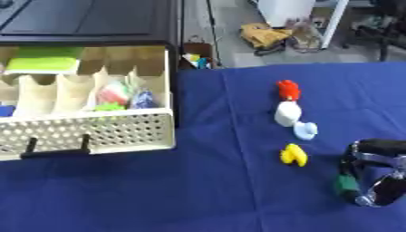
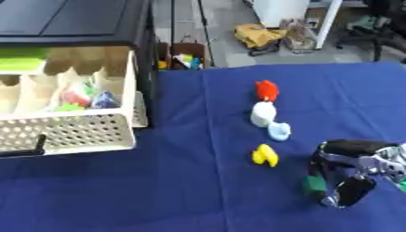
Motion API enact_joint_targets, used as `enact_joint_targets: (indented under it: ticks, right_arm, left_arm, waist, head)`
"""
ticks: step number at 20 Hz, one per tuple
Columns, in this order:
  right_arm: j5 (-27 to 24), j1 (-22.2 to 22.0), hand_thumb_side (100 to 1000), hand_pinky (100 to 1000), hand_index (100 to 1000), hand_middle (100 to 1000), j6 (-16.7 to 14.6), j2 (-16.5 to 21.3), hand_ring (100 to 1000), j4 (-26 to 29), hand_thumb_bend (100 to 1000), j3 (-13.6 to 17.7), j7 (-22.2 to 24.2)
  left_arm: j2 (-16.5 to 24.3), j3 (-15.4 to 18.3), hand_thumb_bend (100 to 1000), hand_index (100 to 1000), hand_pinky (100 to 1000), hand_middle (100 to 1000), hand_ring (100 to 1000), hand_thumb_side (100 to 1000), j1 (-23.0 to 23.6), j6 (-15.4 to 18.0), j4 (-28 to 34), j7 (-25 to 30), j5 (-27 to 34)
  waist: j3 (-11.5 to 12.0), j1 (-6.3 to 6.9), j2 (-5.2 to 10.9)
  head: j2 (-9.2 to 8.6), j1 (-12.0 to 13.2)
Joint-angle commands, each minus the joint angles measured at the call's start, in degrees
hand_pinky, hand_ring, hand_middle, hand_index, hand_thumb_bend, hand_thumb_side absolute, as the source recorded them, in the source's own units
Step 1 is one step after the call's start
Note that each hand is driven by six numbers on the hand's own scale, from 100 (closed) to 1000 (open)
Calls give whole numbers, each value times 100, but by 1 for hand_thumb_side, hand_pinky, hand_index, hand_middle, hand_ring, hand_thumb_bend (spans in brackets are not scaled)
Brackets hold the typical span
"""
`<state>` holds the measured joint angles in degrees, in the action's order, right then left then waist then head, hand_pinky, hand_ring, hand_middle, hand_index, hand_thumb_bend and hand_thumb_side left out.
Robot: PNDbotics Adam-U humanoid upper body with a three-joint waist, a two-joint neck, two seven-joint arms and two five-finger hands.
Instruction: Pick up objects from table and place into drawer.
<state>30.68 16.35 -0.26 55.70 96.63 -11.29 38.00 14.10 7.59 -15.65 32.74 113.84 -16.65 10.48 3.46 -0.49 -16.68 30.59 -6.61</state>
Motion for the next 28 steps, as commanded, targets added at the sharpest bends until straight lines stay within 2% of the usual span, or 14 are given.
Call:
enact_joint_targets:
  ticks: [1, 2, 15, 28]
  right_arm:
    - [-67, 51, 256, 643, 574, 429, 35, 139, 711, 90, 365, 68, -97]
    - [-68, 55, 257, 635, 552, 410, 46, 144, 699, 101, 352, 79, -120]
    - [-77, 152, 276, 631, 524, 381, 138, 278, 682, 429, 312, 185, -436]
    - [-169, 731, 350, 642, 497, 343, 283, 529, 672, 1285, 276, 386, -717]
  left_arm:
    - [98, 11, 246, 812, 399, 629, 584, 940, -69, -4, 75, 18, -3]
    - [102, 12, 245, 812, 400, 629, 584, 940, -69, -5, 75, 18, -2]
    - [140, 16, 242, 812, 401, 630, 585, 938, -74, -14, 75, 21, 21]
    - [181, 18, 241, 812, 405, 631, 586, 939, -52, -23, 75, 20, 50]
  waist:
    - [-13, -14, 99]
    - [-18, -19, 104]
    - [-23, -67, 136]
    - [1, -119, 211]
  head:
    - [-68, -14]
    - [-68, -10]
    - [-49, 9]
    - [1, 20]
